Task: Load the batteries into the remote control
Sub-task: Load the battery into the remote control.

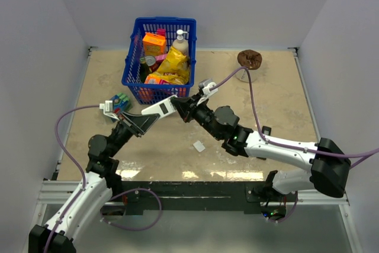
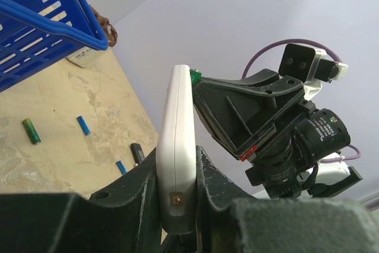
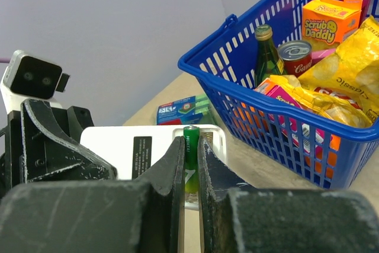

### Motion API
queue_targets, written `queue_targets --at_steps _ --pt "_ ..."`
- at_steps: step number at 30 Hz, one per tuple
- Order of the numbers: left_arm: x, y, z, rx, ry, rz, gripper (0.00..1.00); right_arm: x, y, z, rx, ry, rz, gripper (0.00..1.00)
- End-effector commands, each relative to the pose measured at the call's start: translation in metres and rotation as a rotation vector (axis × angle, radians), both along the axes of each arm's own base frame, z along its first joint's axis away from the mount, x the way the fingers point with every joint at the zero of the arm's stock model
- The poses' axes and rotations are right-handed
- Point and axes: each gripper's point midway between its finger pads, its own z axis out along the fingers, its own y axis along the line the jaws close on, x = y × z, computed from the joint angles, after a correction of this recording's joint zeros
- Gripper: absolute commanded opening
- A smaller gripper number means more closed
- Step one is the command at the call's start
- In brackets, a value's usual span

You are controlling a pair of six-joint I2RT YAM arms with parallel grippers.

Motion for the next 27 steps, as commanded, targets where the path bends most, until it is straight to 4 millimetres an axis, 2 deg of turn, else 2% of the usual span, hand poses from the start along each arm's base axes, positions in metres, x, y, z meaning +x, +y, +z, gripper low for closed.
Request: queue_targets --at_steps 1,4,17,21,27 --pt "-0.021 0.0 0.043 -0.068 -0.184 -0.046 0.0 0.001 -0.007 -0.023 -0.111 -0.014 -0.024 0.0" --pt "-0.023 -0.001 0.043 -0.077 -0.189 -0.057 0.0 0.002 -0.01 -0.022 -0.126 -0.022 -0.033 0.0" --pt "-0.027 -0.004 0.042 -0.061 -0.222 -0.087 0.0 -0.004 0.007 -0.006 -0.147 -0.052 0.051 0.0" --pt "-0.027 -0.004 0.042 -0.054 -0.235 -0.077 0.0 -0.008 0.007 -0.012 -0.181 -0.04 0.07 0.0" --pt "-0.027 -0.001 0.044 -0.075 -0.248 -0.062 0.0 -0.012 -0.003 -0.018 -0.182 -0.017 0.058 0.03"
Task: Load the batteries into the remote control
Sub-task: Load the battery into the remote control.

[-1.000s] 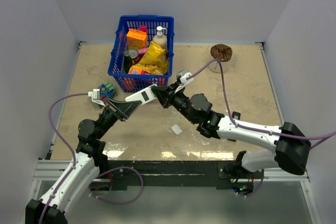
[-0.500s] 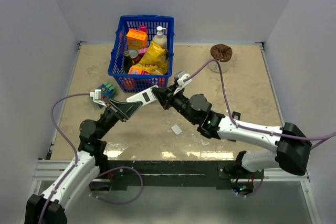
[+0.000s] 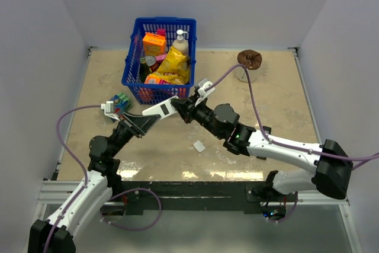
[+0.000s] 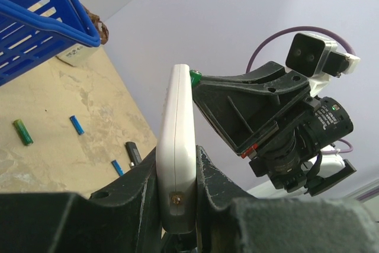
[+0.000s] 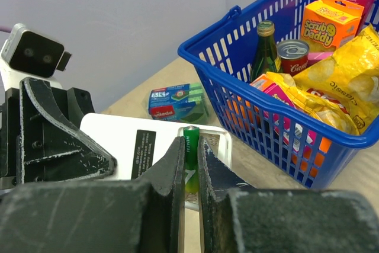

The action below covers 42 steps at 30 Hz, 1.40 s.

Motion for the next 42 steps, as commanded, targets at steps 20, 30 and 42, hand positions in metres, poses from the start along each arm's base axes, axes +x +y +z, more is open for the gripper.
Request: queue_targets --at_steps 20,30,42 --pt "-0.029 0.001 0.048 -0.069 -0.238 -0.055 0.0 -0.011 -0.003 -0.003 -0.04 0.033 0.035 0.25" --pt "-0.03 0.001 0.047 -0.07 -0.239 -0.057 0.0 -0.012 -0.006 0.006 -0.03 0.023 0.035 0.32" --pt "-0.032 0.001 0.047 -0.077 -0.245 -0.058 0.0 -0.011 -0.026 0.028 -0.039 -0.011 -0.025 0.61"
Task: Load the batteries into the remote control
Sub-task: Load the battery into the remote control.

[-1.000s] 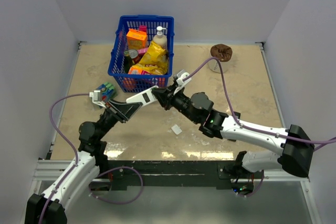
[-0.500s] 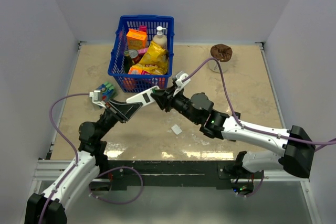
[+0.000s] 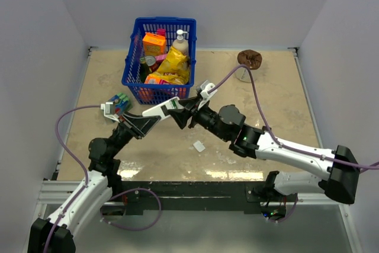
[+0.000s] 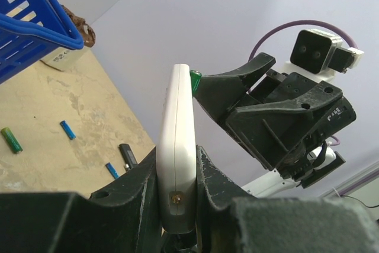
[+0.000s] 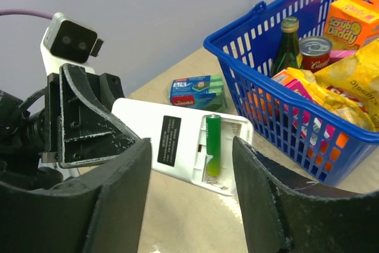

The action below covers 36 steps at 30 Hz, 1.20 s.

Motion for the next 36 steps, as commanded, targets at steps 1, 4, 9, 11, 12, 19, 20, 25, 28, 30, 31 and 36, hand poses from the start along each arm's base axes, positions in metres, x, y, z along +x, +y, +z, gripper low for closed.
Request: queue_targets --at_steps 1,4,9,11,12,19,20,25,28,30,31,36 --pt "-0.024 0.004 0.041 -0.071 -0.188 -0.031 0.0 0.013 -0.023 0.017 -0.025 -0.035 -0.101 0.61" --pt "-0.025 0.003 0.041 -0.071 -0.19 -0.035 0.0 0.01 -0.028 0.023 -0.033 -0.037 -0.099 0.64" --pt "-0.027 0.003 0.04 -0.074 -0.188 -0.045 0.0 0.002 -0.036 0.047 -0.088 -0.088 -0.068 0.67" --pt "-0.028 0.002 0.039 -0.072 -0.184 -0.052 0.0 -0.005 -0.04 0.056 -0.138 -0.123 -0.033 0.67" --pt "-0.029 0.001 0.038 -0.07 -0.183 -0.062 0.0 -0.008 -0.042 0.06 -0.147 -0.139 -0.02 0.68" --pt "-0.029 -0.002 0.03 -0.063 -0.151 -0.088 0.0 -0.046 -0.055 0.104 -0.176 -0.302 0.149 0.75" --pt "-0.029 -0.003 0.03 -0.064 -0.146 -0.094 0.0 -0.049 -0.054 0.106 -0.193 -0.322 0.174 0.75" --pt "-0.032 -0.01 0.03 -0.053 -0.135 -0.162 0.0 -0.064 -0.049 0.099 -0.357 -0.507 0.319 0.76" --pt "-0.034 -0.014 0.028 -0.036 -0.137 -0.191 0.0 -0.064 -0.051 0.092 -0.431 -0.593 0.341 0.8" --pt "-0.034 -0.015 0.027 -0.03 -0.132 -0.199 0.0 -0.057 -0.053 0.086 -0.492 -0.618 0.329 0.82" --pt "-0.034 -0.015 0.026 -0.03 -0.13 -0.199 0.0 -0.055 -0.054 0.085 -0.507 -0.621 0.322 0.82" --pt "-0.035 -0.017 0.026 0.0 -0.146 -0.204 0.0 -0.053 -0.053 0.079 -0.553 -0.647 0.337 0.74"
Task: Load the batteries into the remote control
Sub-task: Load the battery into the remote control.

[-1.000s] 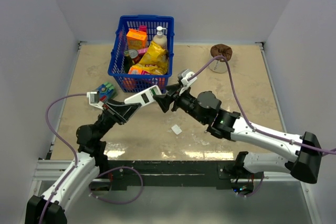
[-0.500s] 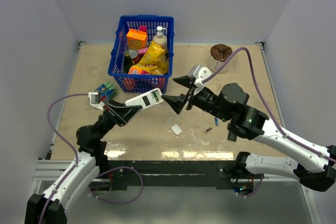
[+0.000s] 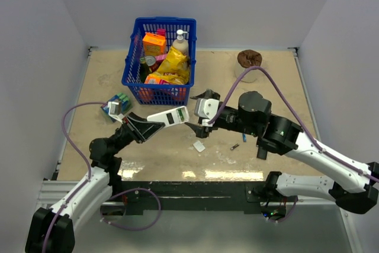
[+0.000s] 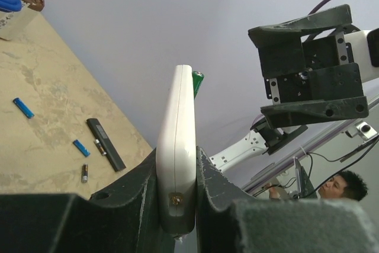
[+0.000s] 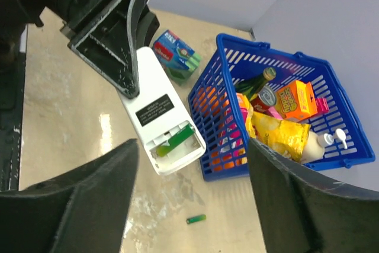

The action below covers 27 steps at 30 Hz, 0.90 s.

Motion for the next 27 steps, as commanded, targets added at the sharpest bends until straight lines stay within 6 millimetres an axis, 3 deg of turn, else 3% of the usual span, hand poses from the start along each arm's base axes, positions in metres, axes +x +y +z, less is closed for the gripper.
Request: queue_targets --at_steps 1,7,27 --pt "-0.011 -0.002 0.026 0.003 -0.128 -0.024 0.0 -0.002 -0.001 0.013 -0.03 -0.092 0.046 0.71" --pt "-0.011 -0.006 0.028 0.057 -0.165 -0.039 0.0 -0.005 0.007 0.006 -0.053 -0.077 0.088 0.52" --pt "-0.012 -0.011 0.035 0.099 -0.227 -0.064 0.0 0.016 0.018 -0.013 -0.083 -0.055 0.092 0.36"
